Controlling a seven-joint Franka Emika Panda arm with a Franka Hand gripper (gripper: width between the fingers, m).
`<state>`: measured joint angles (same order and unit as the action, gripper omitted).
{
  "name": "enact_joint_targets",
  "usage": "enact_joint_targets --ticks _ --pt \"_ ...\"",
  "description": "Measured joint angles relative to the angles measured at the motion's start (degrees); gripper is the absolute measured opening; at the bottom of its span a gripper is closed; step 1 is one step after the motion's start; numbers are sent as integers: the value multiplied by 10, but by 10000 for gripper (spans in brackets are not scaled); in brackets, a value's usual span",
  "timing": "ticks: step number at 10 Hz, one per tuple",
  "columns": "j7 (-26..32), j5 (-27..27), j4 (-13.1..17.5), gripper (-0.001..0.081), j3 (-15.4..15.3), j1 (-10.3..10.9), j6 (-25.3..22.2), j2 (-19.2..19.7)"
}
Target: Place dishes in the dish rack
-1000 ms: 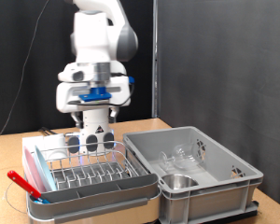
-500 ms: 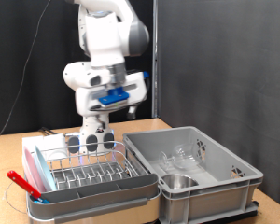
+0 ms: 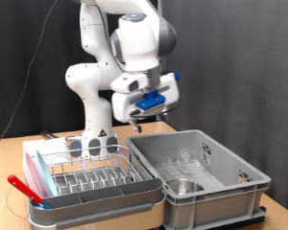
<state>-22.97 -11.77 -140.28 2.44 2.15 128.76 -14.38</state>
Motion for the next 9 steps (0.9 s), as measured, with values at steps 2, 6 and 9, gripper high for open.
enact_joint_targets --ticks 2,6,9 --pt "-54 7 0 811 -34 10 43 14" --pt "-53 12 9 811 -49 10 22 27" --pt "-118 7 18 811 -82 19 87 59"
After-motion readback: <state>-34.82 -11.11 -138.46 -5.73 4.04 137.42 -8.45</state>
